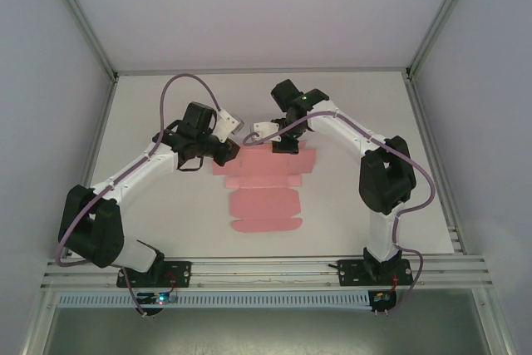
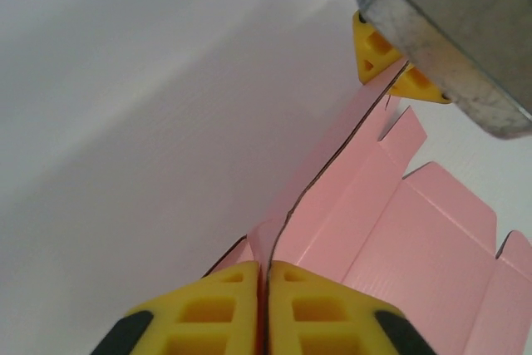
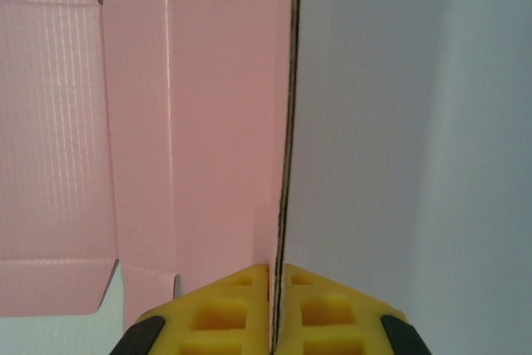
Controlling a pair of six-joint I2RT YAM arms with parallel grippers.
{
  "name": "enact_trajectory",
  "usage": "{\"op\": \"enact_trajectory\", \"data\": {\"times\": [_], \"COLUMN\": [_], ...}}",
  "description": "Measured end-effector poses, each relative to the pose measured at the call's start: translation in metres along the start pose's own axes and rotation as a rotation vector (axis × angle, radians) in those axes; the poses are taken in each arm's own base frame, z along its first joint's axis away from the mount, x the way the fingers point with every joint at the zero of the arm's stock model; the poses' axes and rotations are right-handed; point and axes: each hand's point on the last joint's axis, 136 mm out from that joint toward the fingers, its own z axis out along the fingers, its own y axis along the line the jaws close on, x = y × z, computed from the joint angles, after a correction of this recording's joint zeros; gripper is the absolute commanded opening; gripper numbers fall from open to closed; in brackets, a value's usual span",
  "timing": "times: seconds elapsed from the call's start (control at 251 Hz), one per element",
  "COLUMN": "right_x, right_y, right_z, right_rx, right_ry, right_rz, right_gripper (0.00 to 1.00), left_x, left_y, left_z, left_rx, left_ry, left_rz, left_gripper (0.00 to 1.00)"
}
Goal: Assemble paper box
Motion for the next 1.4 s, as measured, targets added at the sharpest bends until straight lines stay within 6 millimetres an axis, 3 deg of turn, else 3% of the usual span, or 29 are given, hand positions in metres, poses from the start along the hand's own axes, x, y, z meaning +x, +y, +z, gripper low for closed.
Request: {"op": "enact_trajectory", "data": {"times": [0.028,0.215,0.523,0.635,0.862,1.085,1.401], "right_x": [0.000,-0.005,-0.002,-0.002,-0.005,-0.007,0.002], "right_y": [-0.001,-0.016,-0.028,-0.033,-0.030,-0.031,-0.027], "right_z": [0.000,0.001,0.001,0.001,0.004,0.006,0.013], "right_rx": [0.002,0.076,0.203,0.248,0.299,0.397,0.396], "right_ry": [-0.001,-0.024,-0.026,-0.022,-0.016,-0.001,0.028], "right_rz": [0.007,0.079,0.142,0.152,0.145,0.126,0.150], "right_gripper": [0.00,0.09,0.20,0.20,0.00,0.00,0.00], "left_x": [-0.001,-0.012,-0.001,0.001,-0.005,-0.005,0.004], "left_y": [0.001,0.018,0.031,0.033,0.040,0.041,0.036], "left_z": [0.000,0.003,0.013,0.013,0.013,0.017,0.039], "left_rx": [-0.006,-0.130,-0.221,-0.238,-0.289,-0.364,-0.498], "left_ry": [-0.002,-0.057,-0.107,-0.128,-0.192,-0.244,-0.366], "left_rz": [-0.014,-0.091,-0.169,-0.185,-0.222,-0.290,-0.291], "left_gripper": [0.00,0.00,0.00,0.00,0.00,0.00,0.02]}}
